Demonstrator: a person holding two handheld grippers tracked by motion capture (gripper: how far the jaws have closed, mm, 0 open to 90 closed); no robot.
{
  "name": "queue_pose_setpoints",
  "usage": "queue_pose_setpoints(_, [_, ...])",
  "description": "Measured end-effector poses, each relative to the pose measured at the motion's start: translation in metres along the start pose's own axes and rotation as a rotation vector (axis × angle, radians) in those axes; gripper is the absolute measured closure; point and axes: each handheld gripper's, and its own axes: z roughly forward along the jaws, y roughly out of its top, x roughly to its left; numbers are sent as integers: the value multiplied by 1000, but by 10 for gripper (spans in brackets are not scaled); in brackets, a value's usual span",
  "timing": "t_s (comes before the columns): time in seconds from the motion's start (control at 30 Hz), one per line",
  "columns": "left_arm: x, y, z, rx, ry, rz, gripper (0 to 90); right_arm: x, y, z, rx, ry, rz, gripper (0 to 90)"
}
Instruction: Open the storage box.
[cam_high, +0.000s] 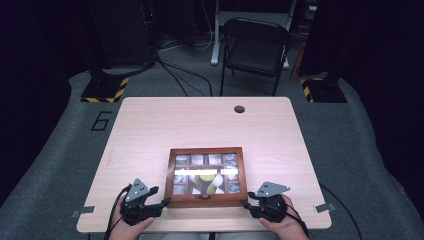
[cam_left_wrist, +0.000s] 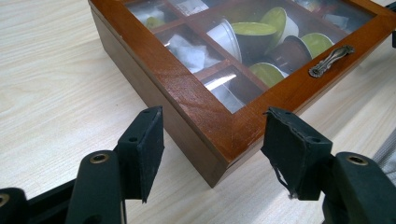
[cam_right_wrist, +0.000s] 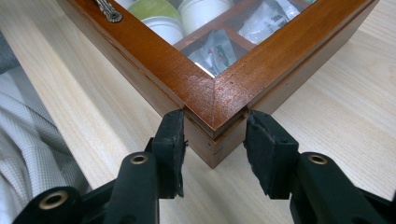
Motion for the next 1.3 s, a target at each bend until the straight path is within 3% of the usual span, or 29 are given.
queue_pose_setpoints(0.17, [-1,0,0,-1,-2,10,381,0,0,-1,0,1,-2,571])
queue_pose_setpoints(0.3, [-2,-1,-1,0,-15,3,381,-1,2,-4,-33,2,2,571])
queue_pose_setpoints(0.37, [-2,-1,-1,-2,-16,4,381,-3,2,-6,-55,16,28,595])
queue_pose_setpoints(0.5, [-2,-2,0,12,-13,11,381,-6,1,-3,-26,45,52,547])
queue_pose_setpoints(0.63, [-2,-2,0,14,-11,12,381,-3,0,2,16,14,13,560])
queue_pose_setpoints(0.87, [-3,-3,0,21,-14,14,382,-2,1,1,11,-1,-14,590])
queue_pose_setpoints(1.3, [-7,-2,4,32,-24,32,386,-1,4,-8,-76,-12,-10,595])
